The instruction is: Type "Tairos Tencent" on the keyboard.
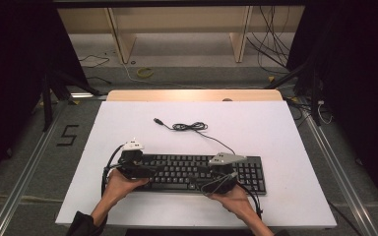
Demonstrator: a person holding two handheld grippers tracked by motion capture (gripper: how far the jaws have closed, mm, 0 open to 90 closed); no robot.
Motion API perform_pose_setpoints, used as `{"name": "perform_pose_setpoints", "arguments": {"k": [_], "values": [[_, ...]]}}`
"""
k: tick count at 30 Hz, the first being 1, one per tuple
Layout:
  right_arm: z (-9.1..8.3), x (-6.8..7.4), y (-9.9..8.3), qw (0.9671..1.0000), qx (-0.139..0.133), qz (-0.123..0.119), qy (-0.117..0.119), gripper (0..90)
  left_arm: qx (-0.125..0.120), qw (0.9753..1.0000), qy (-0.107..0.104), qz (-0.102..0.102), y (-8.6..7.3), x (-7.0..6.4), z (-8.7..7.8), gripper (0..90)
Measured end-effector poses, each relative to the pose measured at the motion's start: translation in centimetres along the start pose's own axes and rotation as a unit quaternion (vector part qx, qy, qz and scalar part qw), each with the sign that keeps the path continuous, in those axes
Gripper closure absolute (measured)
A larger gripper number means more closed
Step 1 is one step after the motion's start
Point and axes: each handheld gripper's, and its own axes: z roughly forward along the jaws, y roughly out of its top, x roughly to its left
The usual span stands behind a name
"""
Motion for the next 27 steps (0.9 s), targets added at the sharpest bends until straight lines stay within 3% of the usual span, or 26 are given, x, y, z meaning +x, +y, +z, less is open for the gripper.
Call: {"name": "perform_pose_setpoints", "arguments": {"k": [7,14,20,27], "values": [[-0.5,0.0,-0.2,1.0000,-0.003,0.001,-0.004,44.7,0.011,0.9999,-0.006,0.004,0.5,-0.2,0.9,45.8],[-0.8,0.0,-0.4,1.0000,-0.007,0.000,-0.007,42.2,0.032,0.9991,-0.010,0.024,1.0,-0.7,1.9,65.5],[-1.2,0.0,-0.4,0.9999,-0.010,0.001,-0.010,41.5,0.061,0.9972,-0.003,0.044,0.9,-1.1,2.7,80.5],[-1.6,-0.1,-0.5,0.9998,-0.015,0.000,-0.012,41.4,0.076,0.9960,0.013,0.046,0.6,-0.9,3.1,89.2]]}}
